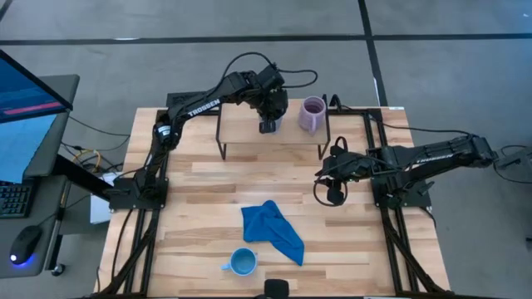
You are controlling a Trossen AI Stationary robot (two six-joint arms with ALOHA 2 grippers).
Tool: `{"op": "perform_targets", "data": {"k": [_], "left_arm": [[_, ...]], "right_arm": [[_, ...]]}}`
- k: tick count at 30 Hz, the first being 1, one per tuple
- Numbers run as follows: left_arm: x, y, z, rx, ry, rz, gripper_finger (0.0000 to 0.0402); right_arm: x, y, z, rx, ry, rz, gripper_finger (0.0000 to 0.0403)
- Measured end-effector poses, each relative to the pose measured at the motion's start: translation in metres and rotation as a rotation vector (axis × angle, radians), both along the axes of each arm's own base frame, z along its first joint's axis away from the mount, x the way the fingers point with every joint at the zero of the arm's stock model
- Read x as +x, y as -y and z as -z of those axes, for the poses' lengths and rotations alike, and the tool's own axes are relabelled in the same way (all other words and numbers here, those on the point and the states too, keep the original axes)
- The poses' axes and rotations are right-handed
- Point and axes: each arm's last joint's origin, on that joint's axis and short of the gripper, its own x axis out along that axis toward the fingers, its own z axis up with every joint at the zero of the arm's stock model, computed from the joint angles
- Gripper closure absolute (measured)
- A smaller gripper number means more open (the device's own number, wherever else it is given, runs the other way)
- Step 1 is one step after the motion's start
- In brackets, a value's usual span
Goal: Stack small to large cups/mugs on shelf
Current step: Put the blue mug on the shelf
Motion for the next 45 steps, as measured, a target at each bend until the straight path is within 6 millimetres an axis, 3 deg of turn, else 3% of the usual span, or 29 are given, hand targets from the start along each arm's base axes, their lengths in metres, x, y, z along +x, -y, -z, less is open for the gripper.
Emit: {"op": "perform_targets", "data": {"k": [45], "left_arm": [[0.0037,-0.0023,-0.0008,0.018,0.036,-0.016,0.0345]], "right_arm": [[0.0,0.0,0.0,0.0,0.0,0.0,0.0274]]}}
